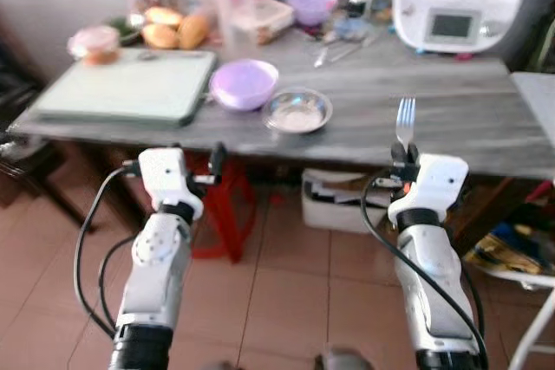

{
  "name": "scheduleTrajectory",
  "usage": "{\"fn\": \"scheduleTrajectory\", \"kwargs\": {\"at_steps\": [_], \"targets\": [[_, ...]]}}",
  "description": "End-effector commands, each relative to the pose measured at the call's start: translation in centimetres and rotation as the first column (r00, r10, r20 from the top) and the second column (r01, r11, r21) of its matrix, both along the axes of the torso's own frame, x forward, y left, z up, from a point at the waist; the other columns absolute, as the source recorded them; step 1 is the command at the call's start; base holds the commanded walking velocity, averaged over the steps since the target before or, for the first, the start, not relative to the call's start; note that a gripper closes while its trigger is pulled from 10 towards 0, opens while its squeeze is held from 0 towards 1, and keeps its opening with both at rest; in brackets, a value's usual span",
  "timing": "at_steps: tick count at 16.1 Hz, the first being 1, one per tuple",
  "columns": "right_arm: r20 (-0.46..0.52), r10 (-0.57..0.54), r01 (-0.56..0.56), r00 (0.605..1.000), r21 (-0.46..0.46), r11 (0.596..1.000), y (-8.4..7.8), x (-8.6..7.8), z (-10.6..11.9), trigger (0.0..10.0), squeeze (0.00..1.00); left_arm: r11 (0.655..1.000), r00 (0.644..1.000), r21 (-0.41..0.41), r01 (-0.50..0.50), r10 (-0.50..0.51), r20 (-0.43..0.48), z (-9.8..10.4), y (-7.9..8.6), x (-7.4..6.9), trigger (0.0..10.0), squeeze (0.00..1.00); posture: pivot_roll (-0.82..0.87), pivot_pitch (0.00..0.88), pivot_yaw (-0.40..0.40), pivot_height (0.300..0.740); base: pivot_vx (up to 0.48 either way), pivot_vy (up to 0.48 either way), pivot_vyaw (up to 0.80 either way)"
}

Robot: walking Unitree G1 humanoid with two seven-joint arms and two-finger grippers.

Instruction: Setting the table

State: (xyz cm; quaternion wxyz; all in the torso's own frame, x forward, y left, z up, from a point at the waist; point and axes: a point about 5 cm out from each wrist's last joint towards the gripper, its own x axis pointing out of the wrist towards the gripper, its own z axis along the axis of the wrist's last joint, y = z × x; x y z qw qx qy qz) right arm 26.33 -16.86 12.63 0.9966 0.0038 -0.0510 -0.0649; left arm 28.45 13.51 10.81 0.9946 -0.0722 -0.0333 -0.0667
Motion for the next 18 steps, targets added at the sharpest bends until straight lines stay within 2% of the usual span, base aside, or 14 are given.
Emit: {"fn": "scheduleTrajectory", "kwargs": {"at_steps": [1,3,4,5,7,14,15,16,18], "targets": [[0.011,-0.02,0.02,1.0,-0.004,1.0,-0.5,0.0,0.3,10.0,0.0,1.0,1.0,-0.001,0.012,-0.012,0.008,0.2,-0.3,0.2,10.0,0.0,-0.04,0.0,0.056,0.74,0.48,0.0,0.0],[0.017,-0.012,0.012,1.0,-0.014,1.0,-0.3,0.2,0.4,10.0,0.0,1.0,1.0,-0.002,0.016,-0.016,0.011,0.4,-0.4,0.3,10.0,0.0,-0.04,0.0,0.053,0.74,0.48,0.0,0.0],[0.044,0.023,-0.02,0.999,-0.066,0.998,0.2,0.4,0.8,10.0,0.0,1.0,1.0,-0.002,0.014,-0.014,0.009,0.3,-0.3,0.4,10.0,0.0,-0.04,0.0,0.054,0.74,0.48,0.0,0.0],[0.054,0.039,-0.034,0.998,-0.078,0.996,0.5,0.4,1.0,10.0,0.0,1.0,1.0,-0.001,0.011,-0.011,0.009,0.4,-0.3,0.4,10.0,0.0,-0.04,0.0,0.055,0.74,0.472,0.0,0.0],[0.046,0.03,-0.027,0.998,-0.061,0.998,0.5,0.5,0.9,10.0,0.0,1.0,1.0,-0.004,0.005,-0.005,0.006,0.3,-0.2,0.4,10.0,0.0,-0.04,0.0,0.054,0.74,0.465,0.0,0.0],[0.011,-0.035,0.035,0.999,0.0,0.999,-0.5,0.5,0.2,10.0,0.0,1.0,1.0,0.019,-0.005,0.005,0.004,0.3,0.5,0.1,10.0,0.0,-0.03,0.0,0.06,0.74,0.0,0.0,0.0],[-0.006,-0.046,0.046,0.999,0.019,0.999,-0.6,0.5,0.0,10.0,0.0,1.0,1.0,0.023,-0.005,0.005,0.002,0.2,0.6,-0.1,10.0,0.0,-0.03,0.0,0.062,0.74,0.0,0.0,0.0],[-0.07,-0.07,0.074,0.995,0.062,0.995,-1.0,0.7,-0.7,10.0,0.0,0.999,1.0,0.032,-0.007,0.007,-0.002,0.1,0.8,-0.3,10.0,0.0,-0.03,0.0,0.064,0.74,0.0,0.0,0.0],[-0.092,-0.088,0.093,0.992,0.054,0.994,-1.4,1.1,-1.0,10.0,0.0,0.999,1.0,0.042,0.0,0.0,-0.005,0.1,0.9,-0.4,10.0,0.0,-0.02,0.0,0.067,0.74,0.0,0.0,0.0]]}}
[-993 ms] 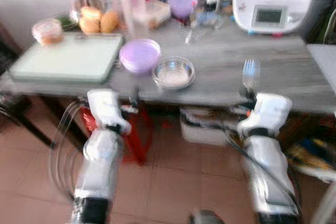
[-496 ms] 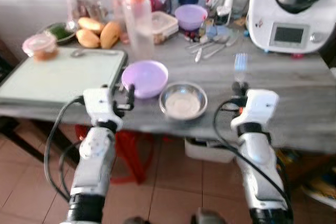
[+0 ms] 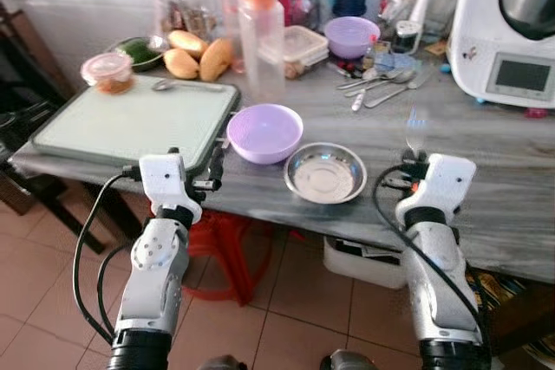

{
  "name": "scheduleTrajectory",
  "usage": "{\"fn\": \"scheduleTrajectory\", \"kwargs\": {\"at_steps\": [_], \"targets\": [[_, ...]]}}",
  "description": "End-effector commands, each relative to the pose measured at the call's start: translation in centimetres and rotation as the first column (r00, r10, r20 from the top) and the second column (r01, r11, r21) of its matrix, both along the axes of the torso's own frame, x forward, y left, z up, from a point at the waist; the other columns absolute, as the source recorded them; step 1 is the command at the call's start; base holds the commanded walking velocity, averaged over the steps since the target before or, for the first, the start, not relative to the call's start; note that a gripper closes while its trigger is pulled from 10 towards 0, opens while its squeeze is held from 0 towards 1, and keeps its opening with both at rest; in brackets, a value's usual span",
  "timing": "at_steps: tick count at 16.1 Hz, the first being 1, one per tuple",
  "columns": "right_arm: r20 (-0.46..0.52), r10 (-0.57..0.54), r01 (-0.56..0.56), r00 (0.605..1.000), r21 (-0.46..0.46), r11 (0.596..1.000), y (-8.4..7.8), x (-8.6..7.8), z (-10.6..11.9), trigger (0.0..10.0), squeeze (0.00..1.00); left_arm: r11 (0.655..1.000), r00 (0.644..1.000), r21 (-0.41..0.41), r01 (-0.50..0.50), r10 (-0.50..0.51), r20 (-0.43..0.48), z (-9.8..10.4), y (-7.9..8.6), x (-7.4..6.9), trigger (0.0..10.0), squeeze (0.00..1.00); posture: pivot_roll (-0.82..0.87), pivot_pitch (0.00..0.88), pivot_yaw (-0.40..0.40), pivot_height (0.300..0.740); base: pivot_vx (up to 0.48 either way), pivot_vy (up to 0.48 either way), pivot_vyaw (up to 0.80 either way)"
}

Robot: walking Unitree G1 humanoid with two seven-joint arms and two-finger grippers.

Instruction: Setting the table

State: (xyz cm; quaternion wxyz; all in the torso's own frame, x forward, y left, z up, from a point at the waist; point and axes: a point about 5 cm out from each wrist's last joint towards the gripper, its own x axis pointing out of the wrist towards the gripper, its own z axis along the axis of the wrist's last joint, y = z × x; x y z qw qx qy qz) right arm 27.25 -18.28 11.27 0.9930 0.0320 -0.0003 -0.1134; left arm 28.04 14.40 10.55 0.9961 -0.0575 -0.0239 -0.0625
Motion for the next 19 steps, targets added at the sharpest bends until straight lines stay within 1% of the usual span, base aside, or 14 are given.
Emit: {"fn": "scheduleTrajectory", "kwargs": {"at_steps": [1,2,3,5,7,9,13,16,18,19], "targets": [[0.001,-0.021,0.021,1.0,0.026,0.999,-0.2,0.5,0.3,10.0,0.0,1.0,1.0,0.02,0.014,-0.014,0.009,0.4,0.2,-0.1,10.0,0.0,-0.01,0.0,0.072,0.74,0.0,0.0,0.0],[-0.008,-0.057,0.058,0.998,0.11,0.992,-0.6,0.7,0.2,10.0,0.0,0.999,1.0,0.036,0.009,-0.01,0.019,0.6,0.6,-0.2,10.0,0.0,-0.01,0.0,0.076,0.74,0.0,0.0,0.0],[-0.03,-0.071,0.074,0.997,0.127,0.989,-0.9,0.9,-0.1,10.0,0.0,0.999,0.999,0.047,-0.003,0.001,0.035,1.0,1.2,-0.3,10.0,0.0,0.0,0.0,0.079,0.74,0.0,0.0,0.0],[-0.077,-0.056,0.067,0.995,0.148,0.987,-0.8,1.2,-0.5,10.0,0.0,0.998,1.0,0.069,-0.003,0.001,0.026,0.9,1.9,-0.7,10.0,0.0,0.0,0.008,0.08,0.74,0.0,0.0,0.0],[-0.15,-0.015,0.05,0.989,0.231,0.972,-0.5,1.8,-1.6,10.0,0.0,0.996,1.0,0.088,0.0,-0.001,0.015,0.7,2.3,-1.2,10.0,0.0,0.01,0.021,0.073,0.74,0.0,0.0,0.0],[-0.147,0.016,0.017,0.989,0.226,0.974,-0.3,2.2,-1.5,10.0,0.0,0.996,1.0,0.09,-0.001,0.0,0.01,0.7,2.3,-1.3,10.0,0.0,0.02,0.028,0.066,0.74,0.0,0.0,0.0],[-0.2,0.079,-0.023,0.977,0.268,0.963,0.8,3.1,-1.7,10.0,0.0,0.996,1.0,0.085,0.003,-0.004,0.002,0.8,2.1,-1.6,10.0,0.0,0.03,0.037,0.054,0.74,0.0,0.0,0.0],[-0.245,0.098,-0.016,0.965,0.317,0.948,1.4,3.1,-2.4,10.0,0.0,0.997,1.0,0.079,0.009,-0.007,-0.015,0.6,1.9,-1.7,10.0,0.0,0.02,0.039,0.05,0.74,0.0,0.0,0.0],[-0.271,0.11,-0.019,0.956,0.316,0.949,1.8,2.7,-2.7,10.0,0.0,0.997,1.0,0.074,0.016,-0.015,-0.017,0.6,1.7,-1.6,10.0,0.0,0.02,0.04,0.047,0.74,0.0,0.0,0.0],[-0.294,0.11,-0.018,0.949,0.297,0.955,1.8,2.3,-2.9,10.0,0.0,0.997,1.0,0.071,0.019,-0.018,-0.017,0.6,1.6,-1.6,10.0,0.0,0.02,0.04,0.046,0.74,0.0,0.0,0.0]]}}
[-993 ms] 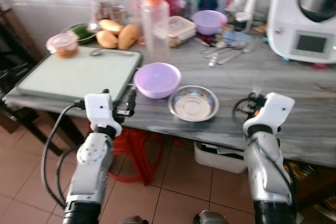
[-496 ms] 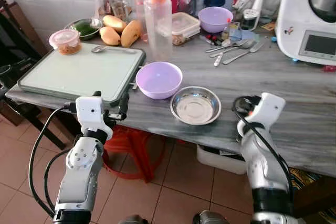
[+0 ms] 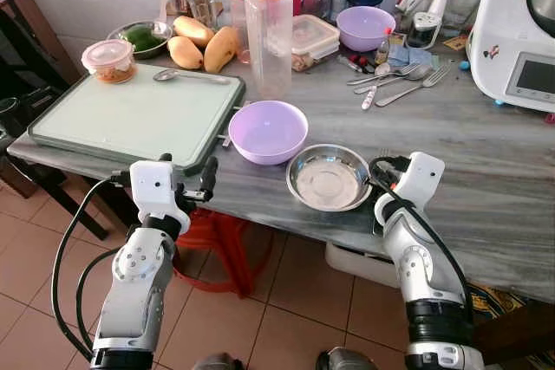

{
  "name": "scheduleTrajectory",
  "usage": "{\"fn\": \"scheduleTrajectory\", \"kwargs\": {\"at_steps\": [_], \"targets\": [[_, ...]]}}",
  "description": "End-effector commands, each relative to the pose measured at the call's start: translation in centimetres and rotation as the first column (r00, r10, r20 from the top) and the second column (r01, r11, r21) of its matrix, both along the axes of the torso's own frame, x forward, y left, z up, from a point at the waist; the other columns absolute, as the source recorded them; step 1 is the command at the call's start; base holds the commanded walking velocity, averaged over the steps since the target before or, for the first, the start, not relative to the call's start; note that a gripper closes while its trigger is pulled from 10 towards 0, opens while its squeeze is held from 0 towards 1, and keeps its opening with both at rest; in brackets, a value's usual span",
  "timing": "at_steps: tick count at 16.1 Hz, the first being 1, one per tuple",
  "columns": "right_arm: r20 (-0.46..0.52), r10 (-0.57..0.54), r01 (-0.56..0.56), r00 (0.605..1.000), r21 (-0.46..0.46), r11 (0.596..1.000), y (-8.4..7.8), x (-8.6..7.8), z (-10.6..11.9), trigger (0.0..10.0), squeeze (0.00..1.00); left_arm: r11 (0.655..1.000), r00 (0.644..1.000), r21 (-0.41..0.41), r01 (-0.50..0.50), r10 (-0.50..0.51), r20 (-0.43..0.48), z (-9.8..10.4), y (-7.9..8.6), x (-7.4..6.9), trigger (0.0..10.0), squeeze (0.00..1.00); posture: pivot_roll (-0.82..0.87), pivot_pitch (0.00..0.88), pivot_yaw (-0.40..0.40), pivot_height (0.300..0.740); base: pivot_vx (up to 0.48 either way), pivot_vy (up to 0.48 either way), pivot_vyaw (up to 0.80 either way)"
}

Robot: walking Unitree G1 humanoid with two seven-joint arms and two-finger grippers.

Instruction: Setting the table

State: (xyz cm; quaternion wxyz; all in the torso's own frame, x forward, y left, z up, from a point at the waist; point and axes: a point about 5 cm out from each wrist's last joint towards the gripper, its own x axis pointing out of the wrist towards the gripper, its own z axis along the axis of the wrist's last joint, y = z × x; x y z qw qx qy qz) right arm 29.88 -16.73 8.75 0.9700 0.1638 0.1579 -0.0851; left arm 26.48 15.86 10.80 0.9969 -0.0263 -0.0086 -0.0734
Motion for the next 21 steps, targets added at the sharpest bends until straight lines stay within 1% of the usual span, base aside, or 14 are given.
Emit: {"fn": "scheduleTrajectory", "kwargs": {"at_steps": [1,7,9,13,16,18,21], "targets": [[-0.039,0.01,-0.01,0.999,-0.009,1.0,0.1,-0.5,-0.6,10.0,0.0,1.0,1.0,0.004,-0.003,0.003,0.007,0.3,0.0,0.0,10.0,0.0,0.01,0.04,0.044,0.74,0.0,0.0,0.0],[-0.092,0.002,-0.009,0.996,-0.074,0.997,-1.3,-1.3,-0.8,10.0,0.0,1.0,1.0,-0.003,-0.004,0.004,-0.001,0.2,-0.1,0.0,10.0,0.0,0.01,0.043,0.039,0.74,0.0,0.0,0.0],[-0.109,0.001,-0.011,0.994,-0.096,0.995,-1.5,-1.5,-1.1,10.0,0.0,1.0,1.0,-0.004,-0.003,0.003,-0.002,0.2,-0.2,0.0,10.0,0.0,0.01,0.042,0.039,0.74,0.0,0.0,0.0],[-0.116,0.001,-0.011,0.993,-0.085,0.996,-1.1,-1.6,-1.1,10.0,0.0,1.0,1.0,-0.005,0.0,0.0,-0.001,0.1,-0.3,0.1,10.0,0.0,0.01,0.04,0.039,0.74,0.0,0.0,0.0],[-0.118,-0.019,0.009,0.993,-0.083,0.997,-1.2,-1.5,-1.1,10.0,0.0,1.0,1.0,-0.006,-0.001,0.001,-0.003,0.1,-0.3,0.1,10.0,0.0,0.01,0.037,0.037,0.74,0.0,0.0,0.0],[-0.128,-0.043,0.032,0.991,-0.086,0.996,-1.3,-1.8,-1.3,10.0,0.0,1.0,1.0,-0.006,-0.001,0.001,-0.002,0.1,-0.3,0.1,10.0,0.0,0.01,0.038,0.036,0.74,0.0,0.0,0.0],[-0.136,-0.045,0.033,0.99,-0.086,0.996,-1.2,-2.1,-1.4,10.0,0.0,1.0,1.0,-0.008,-0.001,0.001,-0.002,0.1,-0.4,0.2,10.0,0.0,0.0,0.038,0.036,0.74,0.0,0.0,0.0]]}}
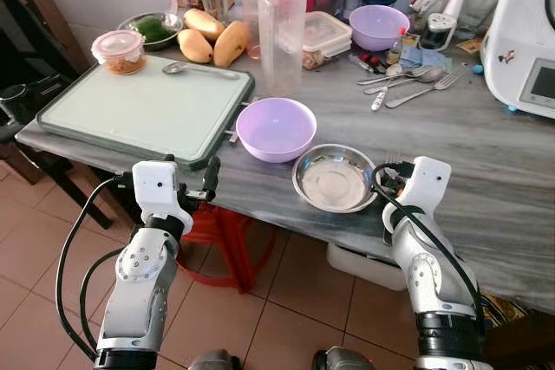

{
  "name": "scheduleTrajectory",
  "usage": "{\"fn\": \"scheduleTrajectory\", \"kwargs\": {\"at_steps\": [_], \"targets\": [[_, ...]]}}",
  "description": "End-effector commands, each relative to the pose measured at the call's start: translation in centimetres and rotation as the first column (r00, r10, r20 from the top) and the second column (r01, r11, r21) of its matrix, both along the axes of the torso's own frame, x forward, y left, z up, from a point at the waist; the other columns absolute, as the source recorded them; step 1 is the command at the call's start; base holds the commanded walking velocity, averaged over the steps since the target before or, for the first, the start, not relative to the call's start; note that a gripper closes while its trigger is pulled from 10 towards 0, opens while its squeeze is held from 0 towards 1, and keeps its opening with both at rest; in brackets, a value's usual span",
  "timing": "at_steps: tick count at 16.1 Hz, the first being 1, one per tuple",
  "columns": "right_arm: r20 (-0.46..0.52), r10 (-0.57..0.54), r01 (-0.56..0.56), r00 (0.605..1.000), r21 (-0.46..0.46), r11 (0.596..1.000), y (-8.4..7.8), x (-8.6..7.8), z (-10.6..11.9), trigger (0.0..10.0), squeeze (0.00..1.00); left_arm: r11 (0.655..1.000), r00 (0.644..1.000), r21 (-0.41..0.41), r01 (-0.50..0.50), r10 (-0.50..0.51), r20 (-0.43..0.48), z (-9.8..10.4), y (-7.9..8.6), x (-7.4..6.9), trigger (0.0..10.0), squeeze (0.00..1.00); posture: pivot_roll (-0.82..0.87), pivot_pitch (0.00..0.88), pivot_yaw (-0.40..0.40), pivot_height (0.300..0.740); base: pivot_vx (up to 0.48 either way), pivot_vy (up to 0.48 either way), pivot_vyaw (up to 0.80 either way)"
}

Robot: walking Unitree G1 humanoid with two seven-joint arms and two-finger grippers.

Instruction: Setting the table

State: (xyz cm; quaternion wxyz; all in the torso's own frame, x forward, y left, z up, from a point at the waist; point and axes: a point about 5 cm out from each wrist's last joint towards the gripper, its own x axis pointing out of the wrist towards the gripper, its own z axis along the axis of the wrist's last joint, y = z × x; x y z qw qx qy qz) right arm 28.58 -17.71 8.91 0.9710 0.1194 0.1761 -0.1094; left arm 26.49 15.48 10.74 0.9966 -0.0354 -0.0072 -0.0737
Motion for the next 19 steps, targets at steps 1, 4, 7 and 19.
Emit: {"fn": "scheduleTrajectory", "kwargs": {"at_steps": [1,4,7,19], "targets": [[-0.088,-0.02,0.021,0.996,0.005,1.0,-0.3,-0.9,-1.6,10.0,0.0,1.0,1.0,0.01,-0.001,0.001,0.002,0.1,0.0,0.2,10.0,0.0,0.0,0.038,0.037,0.74,0.0,0.0,0.0],[-0.09,-0.046,0.045,0.995,-0.015,0.999,-0.7,-1.2,-1.6,10.0,0.0,1.0,1.0,0.009,0.002,-0.002,0.001,0.1,-0.1,0.2,10.0,0.0,0.0,0.038,0.036,0.74,0.0,0.0,0.0],[-0.095,-0.048,0.046,0.994,-0.023,0.999,-0.8,-1.3,-1.6,10.0,1.0,1.0,1.0,0.007,0.003,-0.003,0.002,0.1,-0.2,0.2,10.0,0.0,0.0,0.037,0.035,0.74,0.0,0.0,0.0],[-0.039,-0.088,0.084,0.995,-0.098,0.992,-1.6,-1.1,-0.4,10.0,1.0,1.0,1.0,0.003,0.0,0.0,0.01,0.2,-0.3,0.5,10.0,0.0,0.0,0.028,0.032,0.74,0.0,0.0,0.0]]}}
